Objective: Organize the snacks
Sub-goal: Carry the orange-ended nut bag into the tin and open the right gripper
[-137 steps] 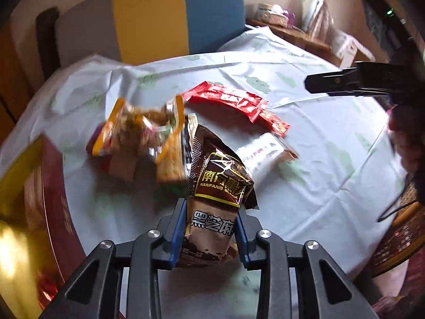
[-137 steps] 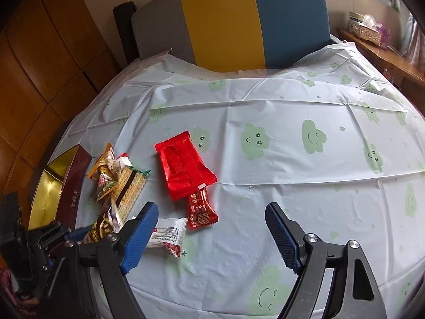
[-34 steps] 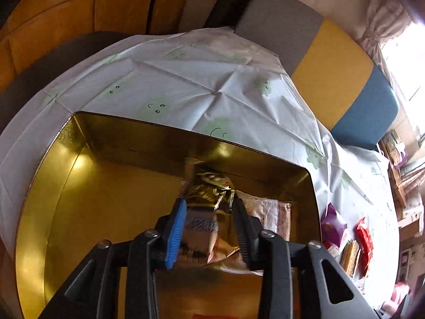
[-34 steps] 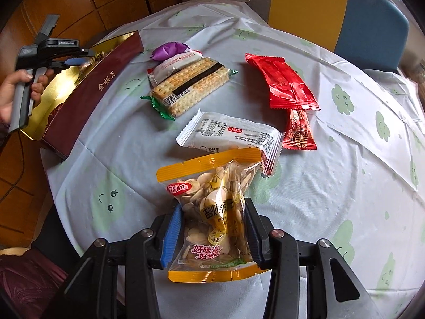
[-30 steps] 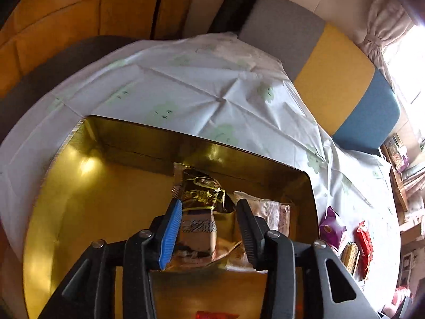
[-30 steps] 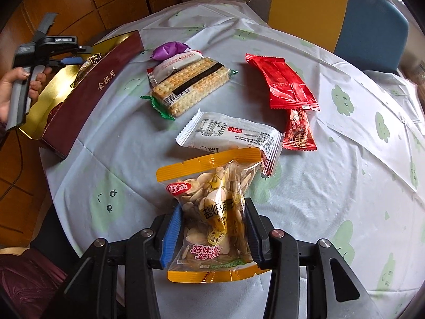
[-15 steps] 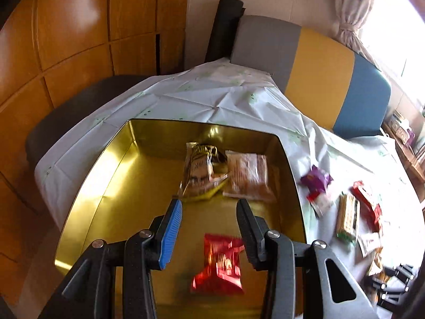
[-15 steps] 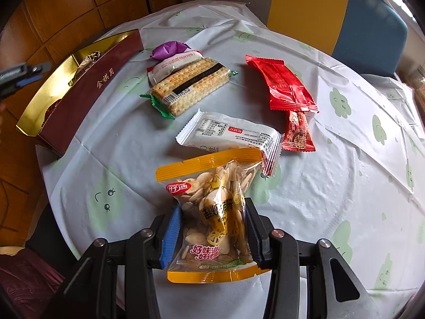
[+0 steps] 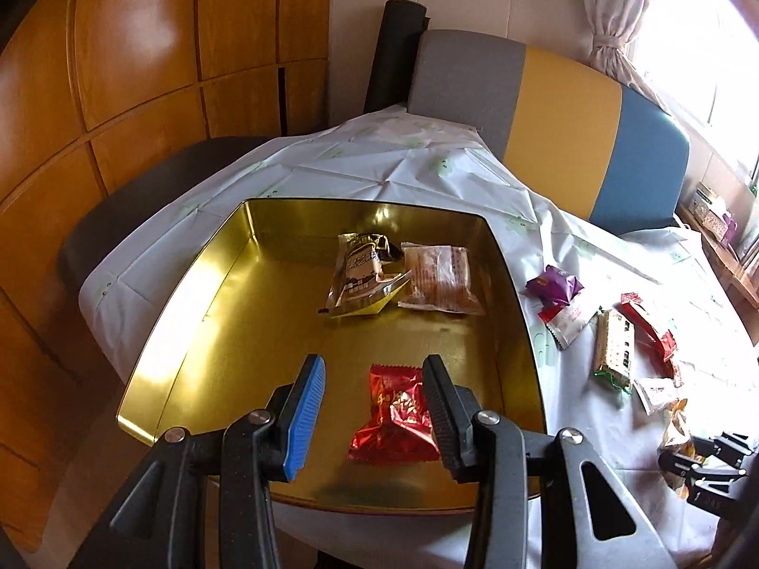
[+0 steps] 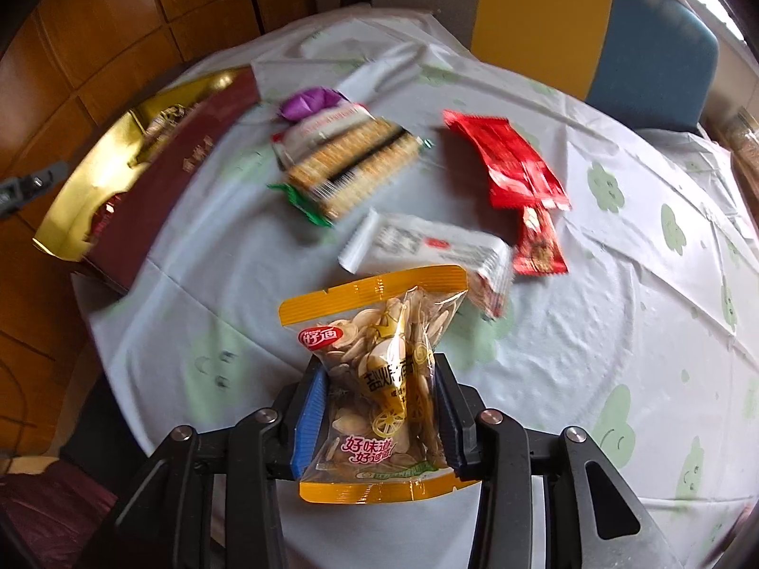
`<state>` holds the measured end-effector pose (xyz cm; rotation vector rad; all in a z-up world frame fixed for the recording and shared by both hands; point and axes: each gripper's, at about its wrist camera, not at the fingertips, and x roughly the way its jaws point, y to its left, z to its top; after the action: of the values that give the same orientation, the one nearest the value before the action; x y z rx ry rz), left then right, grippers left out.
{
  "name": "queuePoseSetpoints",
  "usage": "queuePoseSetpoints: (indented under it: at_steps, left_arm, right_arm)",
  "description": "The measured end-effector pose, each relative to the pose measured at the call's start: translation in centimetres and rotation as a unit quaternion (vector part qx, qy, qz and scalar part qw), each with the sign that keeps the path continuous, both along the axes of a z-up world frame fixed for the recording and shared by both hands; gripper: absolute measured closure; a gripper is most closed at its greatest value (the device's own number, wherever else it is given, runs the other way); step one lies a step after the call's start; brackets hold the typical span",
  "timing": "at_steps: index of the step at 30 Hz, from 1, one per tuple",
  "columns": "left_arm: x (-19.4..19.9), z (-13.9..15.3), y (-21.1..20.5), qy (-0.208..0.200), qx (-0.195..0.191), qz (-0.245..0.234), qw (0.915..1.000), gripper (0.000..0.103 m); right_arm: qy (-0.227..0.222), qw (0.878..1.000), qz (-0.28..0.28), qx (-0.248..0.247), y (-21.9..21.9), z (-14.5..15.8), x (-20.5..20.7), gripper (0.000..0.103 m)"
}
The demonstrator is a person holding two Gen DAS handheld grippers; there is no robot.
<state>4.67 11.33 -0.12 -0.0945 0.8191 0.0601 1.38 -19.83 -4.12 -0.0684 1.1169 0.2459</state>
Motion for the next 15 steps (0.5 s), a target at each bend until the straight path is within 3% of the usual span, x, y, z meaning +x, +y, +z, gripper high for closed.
queuePoseSetpoints:
  at_steps: [6, 15]
  left_arm:
    - [-0.3, -0.4, 0.9, 0.005, -0.008, 0.009, 0.9999, 0.06]
    - [-1.2, -0.6, 3.7, 0.002, -0.021, 0.044, 0.9988, 0.06]
  right_arm:
    - [-0.018, 0.998, 0.036, 0.038, 3.5, 2.6, 0.9, 0.061]
    - [-0.041, 0.99, 0.106, 0.082, 12.2, 5.9, 4.7, 0.06]
